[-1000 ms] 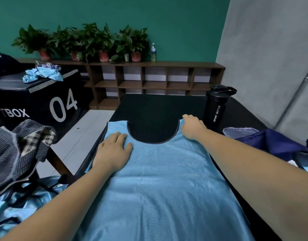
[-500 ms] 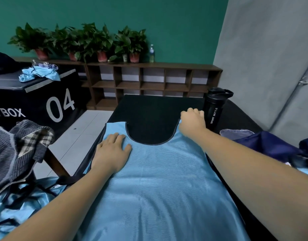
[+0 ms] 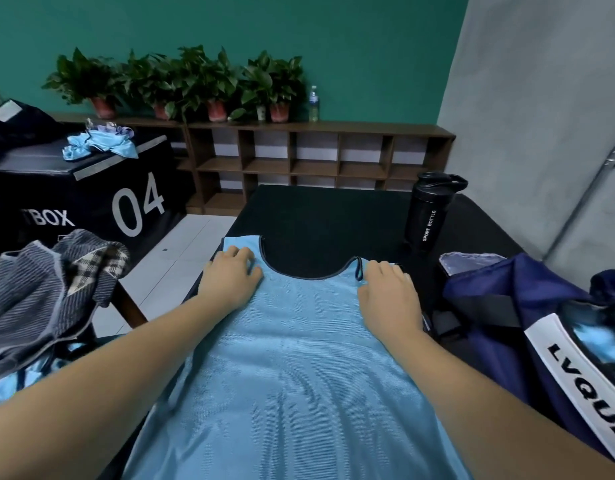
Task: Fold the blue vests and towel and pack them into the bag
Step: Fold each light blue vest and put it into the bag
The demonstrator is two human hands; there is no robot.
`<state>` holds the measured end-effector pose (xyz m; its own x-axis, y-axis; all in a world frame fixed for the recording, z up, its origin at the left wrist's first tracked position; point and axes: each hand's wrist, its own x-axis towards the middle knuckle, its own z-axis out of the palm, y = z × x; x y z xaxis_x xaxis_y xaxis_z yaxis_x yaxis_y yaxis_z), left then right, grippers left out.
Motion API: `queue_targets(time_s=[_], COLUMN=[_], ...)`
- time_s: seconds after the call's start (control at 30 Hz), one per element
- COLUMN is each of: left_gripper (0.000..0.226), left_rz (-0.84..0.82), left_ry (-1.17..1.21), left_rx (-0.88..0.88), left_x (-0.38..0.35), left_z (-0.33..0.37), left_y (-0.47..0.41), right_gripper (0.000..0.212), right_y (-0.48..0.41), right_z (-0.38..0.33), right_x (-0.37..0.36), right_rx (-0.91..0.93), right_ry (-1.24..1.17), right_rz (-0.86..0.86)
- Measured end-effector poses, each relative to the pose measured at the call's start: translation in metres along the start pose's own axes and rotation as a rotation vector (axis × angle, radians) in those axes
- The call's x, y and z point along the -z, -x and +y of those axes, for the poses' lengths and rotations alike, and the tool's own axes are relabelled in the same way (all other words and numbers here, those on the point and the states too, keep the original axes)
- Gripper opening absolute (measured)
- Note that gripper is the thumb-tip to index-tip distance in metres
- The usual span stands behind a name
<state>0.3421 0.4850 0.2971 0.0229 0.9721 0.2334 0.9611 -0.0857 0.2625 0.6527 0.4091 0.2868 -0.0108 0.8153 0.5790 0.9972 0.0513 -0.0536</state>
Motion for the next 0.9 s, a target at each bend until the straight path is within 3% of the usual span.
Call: queue_targets(time_s=[0.2,0.43,0.57,0.63,0.9], left_gripper=[0.029,0.049,0.04,0.033,0.007], left_rz=[0.057,-0.178,-0.163,-0.139,0.008], left_ry=[-0.028,-0.096,-0.199,-0.263,-0.139], left_rx=[-0.038,0.021,0.037,0.004,-0.126], left_x=[0.012,0.005,0.017,0.028,0.094], left_z=[-0.017,-0.013,-0.012,-0.012,0.0], left_y=[-0.059,-0.097,-0.105,-0.103,-0.038], right_gripper=[0.026,0.02,0.029,0.024,0.018], right_y=[0.001,0.002,0.003,0.003,0.002], right_z=[0.004,0.004,0.003,0.004,0.002], right_x=[-0.007,-0.005,0.001,0.0,0.006], right_rx=[-0.01,-0.032,0.005,-0.009,-0.018], right_ry=[-0.075,-0.11,-0.084,-0.106,-0.093], right_rz=[0.017,-0.027,-0.013,-0.038,-0.031])
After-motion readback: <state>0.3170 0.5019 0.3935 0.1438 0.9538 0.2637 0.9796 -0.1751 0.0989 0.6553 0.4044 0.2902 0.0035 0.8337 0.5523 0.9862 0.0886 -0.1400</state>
